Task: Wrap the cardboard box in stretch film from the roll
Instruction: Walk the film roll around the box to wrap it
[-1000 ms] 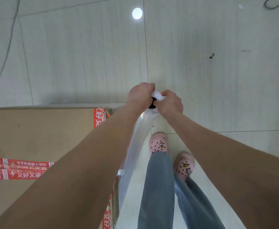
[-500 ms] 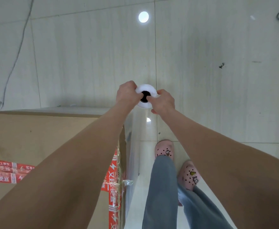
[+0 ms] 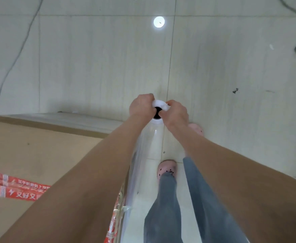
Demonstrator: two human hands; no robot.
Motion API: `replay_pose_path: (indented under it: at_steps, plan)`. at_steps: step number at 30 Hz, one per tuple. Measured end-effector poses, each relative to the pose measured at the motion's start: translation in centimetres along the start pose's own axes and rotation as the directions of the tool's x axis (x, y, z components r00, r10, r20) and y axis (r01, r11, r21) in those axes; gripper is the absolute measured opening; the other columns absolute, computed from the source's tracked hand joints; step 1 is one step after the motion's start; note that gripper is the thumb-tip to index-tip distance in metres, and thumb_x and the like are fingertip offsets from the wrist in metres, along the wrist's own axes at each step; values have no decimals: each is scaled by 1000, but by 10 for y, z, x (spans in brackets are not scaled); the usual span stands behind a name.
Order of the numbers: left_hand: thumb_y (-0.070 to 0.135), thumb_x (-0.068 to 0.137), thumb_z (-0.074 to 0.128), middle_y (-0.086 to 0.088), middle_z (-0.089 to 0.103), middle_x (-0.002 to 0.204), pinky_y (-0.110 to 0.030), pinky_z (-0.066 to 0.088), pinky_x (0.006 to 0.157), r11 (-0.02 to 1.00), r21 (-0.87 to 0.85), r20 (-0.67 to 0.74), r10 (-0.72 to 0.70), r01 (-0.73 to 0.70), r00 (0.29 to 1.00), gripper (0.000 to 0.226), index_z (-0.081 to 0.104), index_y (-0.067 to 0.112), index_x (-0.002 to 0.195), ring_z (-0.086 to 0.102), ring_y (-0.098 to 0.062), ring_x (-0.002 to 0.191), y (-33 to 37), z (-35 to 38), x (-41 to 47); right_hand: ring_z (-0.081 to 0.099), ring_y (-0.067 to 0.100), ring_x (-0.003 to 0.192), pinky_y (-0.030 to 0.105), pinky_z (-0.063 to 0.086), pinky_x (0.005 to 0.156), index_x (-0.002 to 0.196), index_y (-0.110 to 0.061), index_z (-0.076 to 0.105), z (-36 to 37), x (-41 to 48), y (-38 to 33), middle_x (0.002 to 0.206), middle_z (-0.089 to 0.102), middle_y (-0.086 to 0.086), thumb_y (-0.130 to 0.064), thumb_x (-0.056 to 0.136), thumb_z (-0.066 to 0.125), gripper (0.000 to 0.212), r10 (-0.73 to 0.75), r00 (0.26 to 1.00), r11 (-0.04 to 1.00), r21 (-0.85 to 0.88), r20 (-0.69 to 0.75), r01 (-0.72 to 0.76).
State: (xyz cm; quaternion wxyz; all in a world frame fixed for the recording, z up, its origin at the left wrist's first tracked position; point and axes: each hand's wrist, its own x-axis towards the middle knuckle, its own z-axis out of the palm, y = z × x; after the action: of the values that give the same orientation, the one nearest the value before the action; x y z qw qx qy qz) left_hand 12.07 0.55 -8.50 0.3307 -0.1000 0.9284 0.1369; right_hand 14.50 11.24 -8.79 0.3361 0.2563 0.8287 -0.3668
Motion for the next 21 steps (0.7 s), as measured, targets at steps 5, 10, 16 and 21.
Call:
replay_pose_path:
  at_steps: [5,10,16,21]
  plan:
    - [20,79,57,-4,57,85,-27,37,59,911,-326,1,-266,252,964,13,54,12,87,59,-26,81,-13,-5,9,60,21,88,25,38,68,114,-23,59,-6,18,-33,102,65,-1,-18,80,59,35,-113,993,989,-98,-22,110]
    - [37,82,58,-7,64,102,-29,43,68,766,-472,63,-466,438,883,29,57,12,98,62,-27,95,-23,-14,16,60,23,87,28,40,67,122,-22,47,2,33,-53,104,59,0,-37,85,58,41,-28,995,996,-81,97,36]
    - [22,86,54,-10,63,103,-32,40,65,889,-321,44,-332,328,942,28,50,10,110,58,-28,94,-18,-30,28,65,27,79,30,44,60,97,-18,52,7,45,-68,99,61,4,-26,90,50,11,-2,981,1000,-20,194,6]
    - [9,84,46,-10,60,109,-32,38,65,954,-149,61,-252,259,966,35,52,17,117,57,-28,95,-11,-47,44,66,28,82,32,47,65,98,-14,54,6,52,-76,98,62,5,-28,91,51,16,-16,966,995,-89,257,40]
